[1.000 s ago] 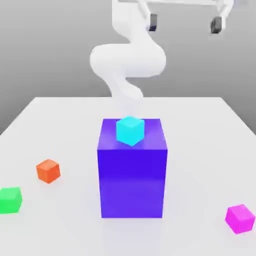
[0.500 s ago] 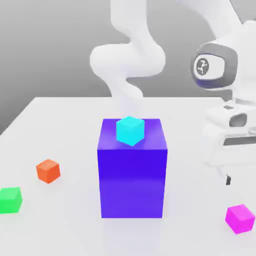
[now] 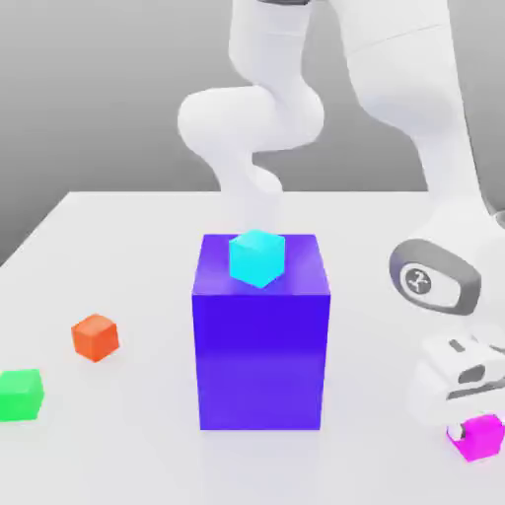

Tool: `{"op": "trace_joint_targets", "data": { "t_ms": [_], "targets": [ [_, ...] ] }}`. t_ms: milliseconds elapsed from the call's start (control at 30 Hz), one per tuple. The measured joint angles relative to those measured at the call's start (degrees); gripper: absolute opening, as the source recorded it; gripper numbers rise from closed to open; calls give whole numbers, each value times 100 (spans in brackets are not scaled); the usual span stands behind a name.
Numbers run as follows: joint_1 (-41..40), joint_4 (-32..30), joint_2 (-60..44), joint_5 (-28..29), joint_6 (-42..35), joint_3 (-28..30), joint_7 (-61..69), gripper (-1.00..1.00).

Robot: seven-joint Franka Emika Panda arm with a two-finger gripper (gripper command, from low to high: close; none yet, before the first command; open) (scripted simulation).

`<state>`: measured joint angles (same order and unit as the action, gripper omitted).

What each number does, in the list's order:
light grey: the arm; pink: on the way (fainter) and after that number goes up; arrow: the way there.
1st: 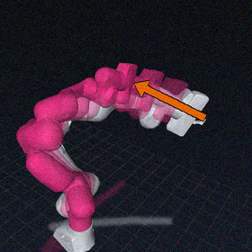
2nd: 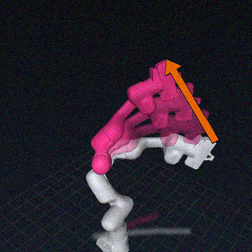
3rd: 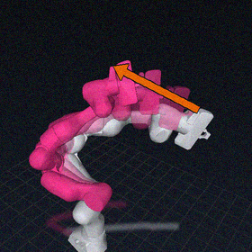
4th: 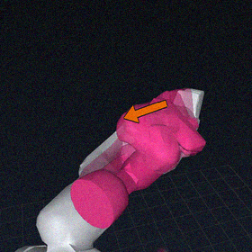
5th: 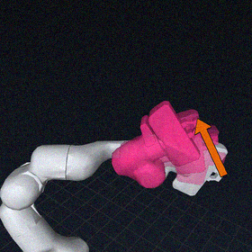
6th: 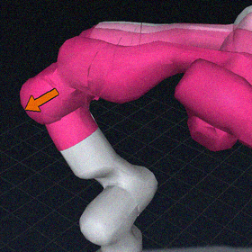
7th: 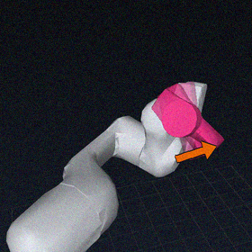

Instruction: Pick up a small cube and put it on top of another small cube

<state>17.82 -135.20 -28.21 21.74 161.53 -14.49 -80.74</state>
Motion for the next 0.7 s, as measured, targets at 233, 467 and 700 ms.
{"op": "trace_joint_targets", "data": {
  "t_ms": [233,467,700],
  "targets": [
    [-691,-272,1024,-778,-741,-395,611,-100],
    [-1926,-499,1416,-1231,-879,428,1081,-100],
    [-3098,-829,1863,-1719,-935,1314,1578,-100]
  ]
}}
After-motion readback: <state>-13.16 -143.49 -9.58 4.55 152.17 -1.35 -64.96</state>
